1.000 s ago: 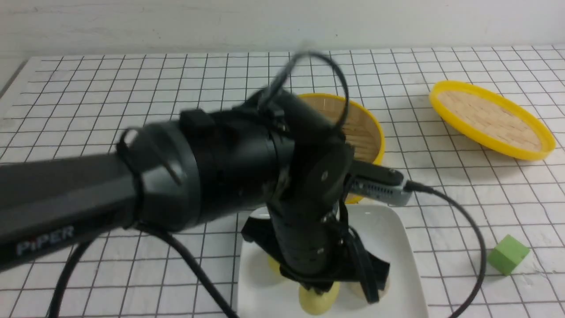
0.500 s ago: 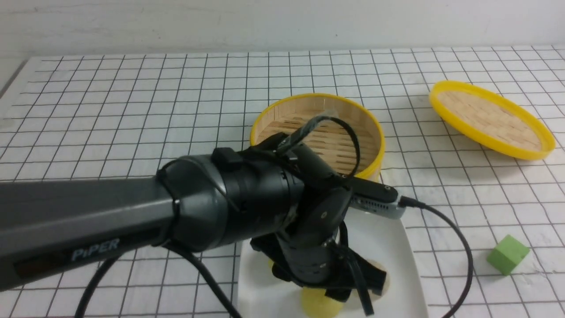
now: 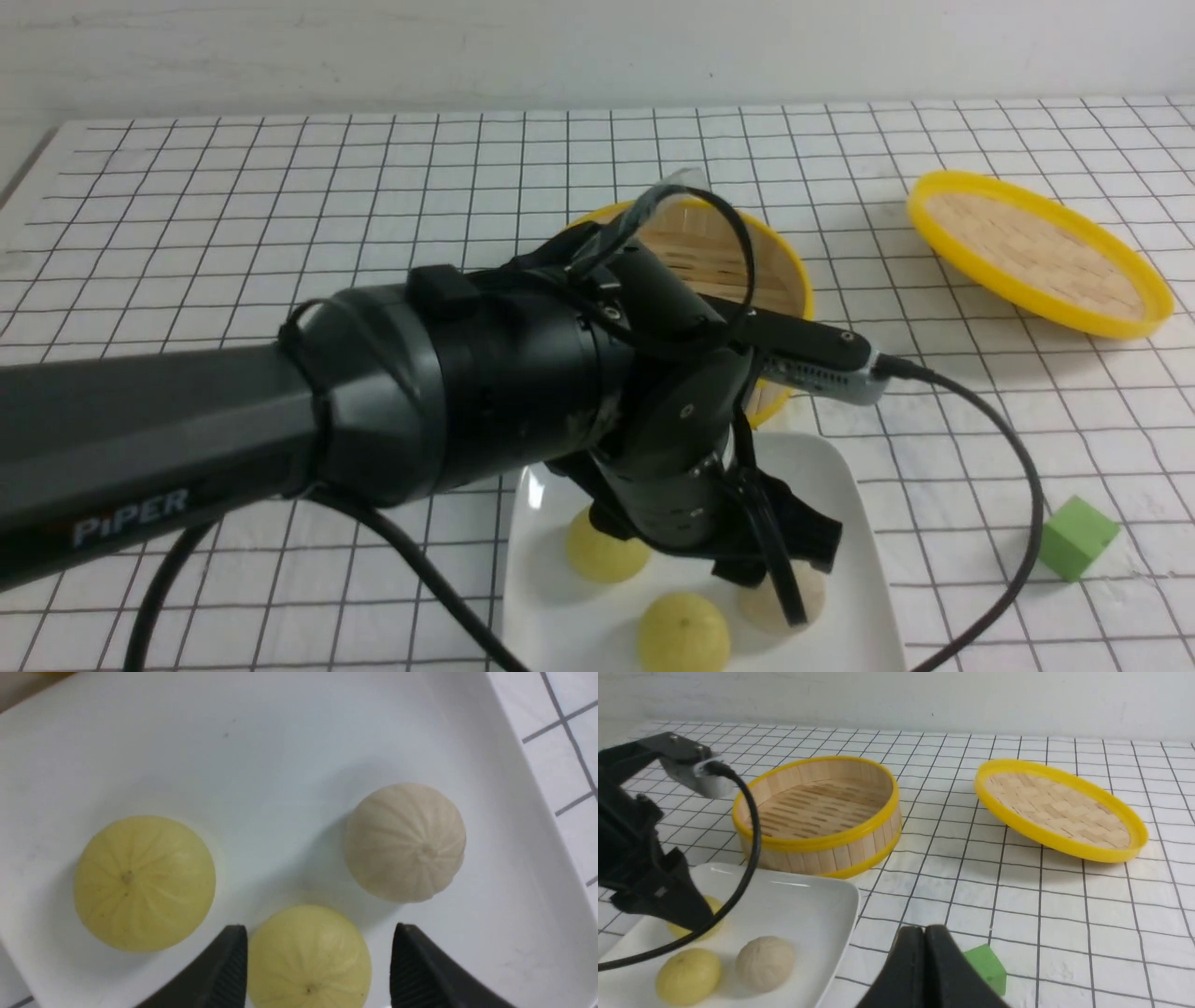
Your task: Put the steamed buns into the plate on the white-black tablecloth.
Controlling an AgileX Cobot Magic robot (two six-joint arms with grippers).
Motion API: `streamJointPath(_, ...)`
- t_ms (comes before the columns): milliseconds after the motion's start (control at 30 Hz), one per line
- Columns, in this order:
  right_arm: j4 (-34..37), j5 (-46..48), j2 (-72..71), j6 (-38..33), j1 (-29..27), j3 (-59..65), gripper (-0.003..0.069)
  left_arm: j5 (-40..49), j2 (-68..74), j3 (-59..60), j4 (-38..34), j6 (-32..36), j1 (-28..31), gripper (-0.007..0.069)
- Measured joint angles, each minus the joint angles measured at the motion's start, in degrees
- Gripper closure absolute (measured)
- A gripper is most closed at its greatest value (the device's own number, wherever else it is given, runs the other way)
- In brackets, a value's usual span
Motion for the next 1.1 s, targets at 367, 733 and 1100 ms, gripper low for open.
streamJointPath(367, -0.72, -17.84, 0.98, 0.0, 0.0, 8.09, 0.0673, 0.9, -0.04, 0.0, 0.22, 0.0, 0.0, 0.0256)
streamJointPath(733, -0.72, -18.12, 1.09, 0.07, 0.0, 9.32, 0.0668, 0.95, -0.04, 0.0, 1.01, 0.0, 0.0, 0.0447)
streamJointPath(1100, -0.76, -18.19, 1.09, 0.07, -0.22, 11.4, 0.0664, 1.67, -0.12, -0.05, 2.08, 0.17, 0.0, 0.0622)
